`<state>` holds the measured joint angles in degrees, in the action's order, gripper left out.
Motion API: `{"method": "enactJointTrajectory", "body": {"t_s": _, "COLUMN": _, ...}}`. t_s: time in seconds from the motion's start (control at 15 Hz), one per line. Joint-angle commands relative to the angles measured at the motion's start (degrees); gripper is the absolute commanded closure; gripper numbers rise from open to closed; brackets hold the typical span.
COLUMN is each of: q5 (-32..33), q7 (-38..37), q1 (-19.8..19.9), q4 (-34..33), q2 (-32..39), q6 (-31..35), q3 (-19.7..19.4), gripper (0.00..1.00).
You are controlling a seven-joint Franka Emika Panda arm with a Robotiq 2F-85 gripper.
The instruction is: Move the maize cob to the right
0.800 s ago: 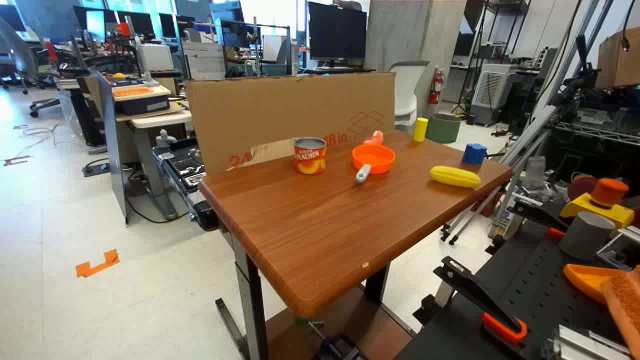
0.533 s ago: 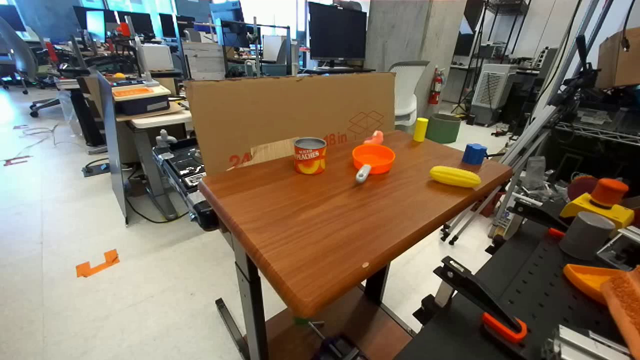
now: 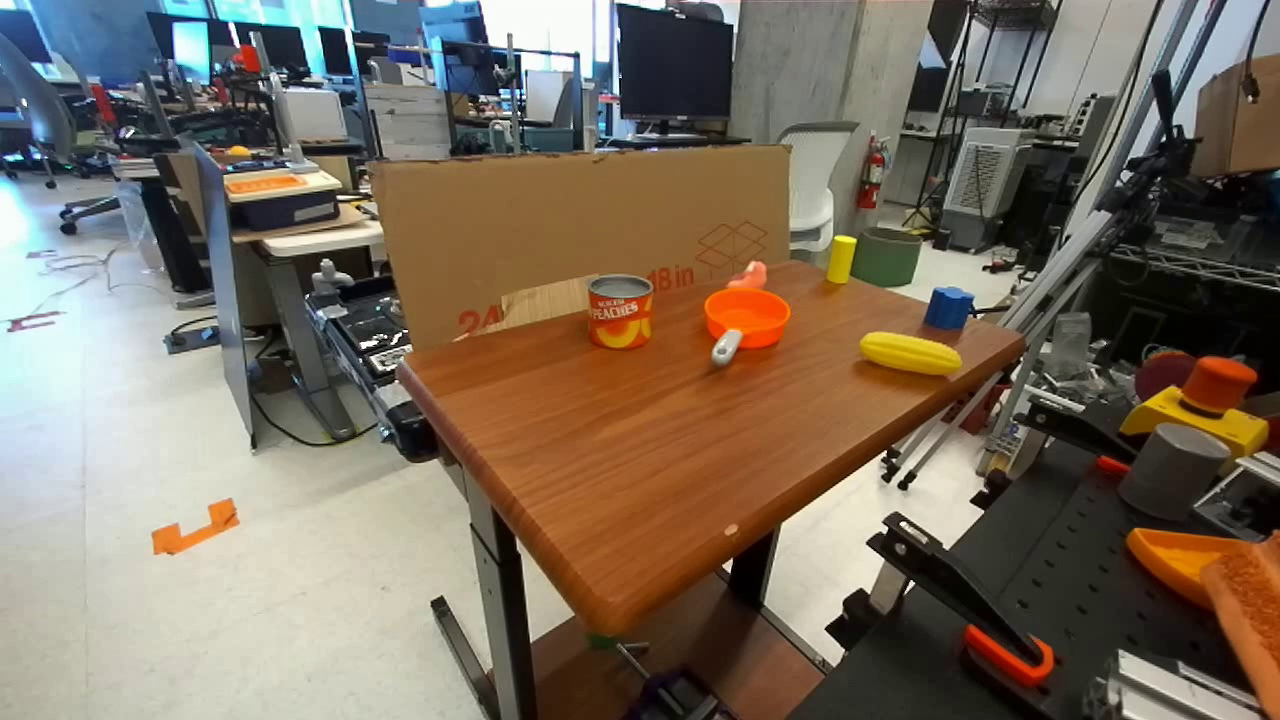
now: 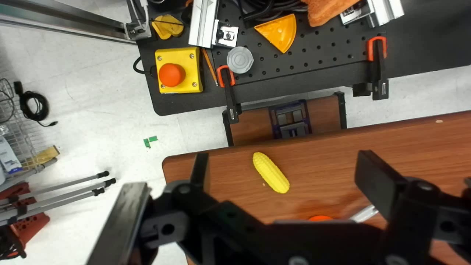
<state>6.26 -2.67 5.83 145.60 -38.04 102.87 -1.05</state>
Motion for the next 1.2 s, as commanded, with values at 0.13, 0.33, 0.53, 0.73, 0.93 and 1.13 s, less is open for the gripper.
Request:
{"method": "enactJointTrajectory", "body": {"t_s": 0.13, "q5": 6.44, "q7": -3.60, "q1": -0.10, "q4": -5.37, "q2": 14.34, "q6": 2.19, "q3": 2.81, "gripper": 0.00}}
{"method": "enactJointTrajectory", "body": {"t_s": 0.33, "q5": 10.14, "q7": -4.77, "q1": -0.63, "q4": -8.94, "q2": 25.03, "q6": 8.14, "q3": 3.43, "gripper": 0.00}}
{"method": "enactJointTrajectory", "body": {"t_s": 0.53, "q5": 13.12, "q7": -4.93, "q1": -1.05, "q4": -13.75, "q2": 35.99, "q6": 13.44, "q3": 2.77, "gripper": 0.00}}
{"method": "enactJointTrajectory", "body": {"t_s": 0.73, "q5": 13.12, "q7": -2.30, "q1": -2.02, "q4": -19.61, "q2": 46.20, "q6": 15.45, "q3": 2.01, "gripper": 0.00}}
{"method": "enactJointTrajectory", "body": {"t_s": 0.93, "q5": 13.13, "q7": 0.84, "q1": -2.88, "q4": -23.90, "q2": 54.05, "q6": 19.36, "q3": 1.63, "gripper": 0.00}}
{"method": "enactJointTrajectory", "body": {"t_s": 1.13, "q5": 12.71, "q7": 4.01, "q1": -3.75, "q4": -26.96, "q2": 60.72, "q6": 22.77, "q3": 1.52, "gripper": 0.00}}
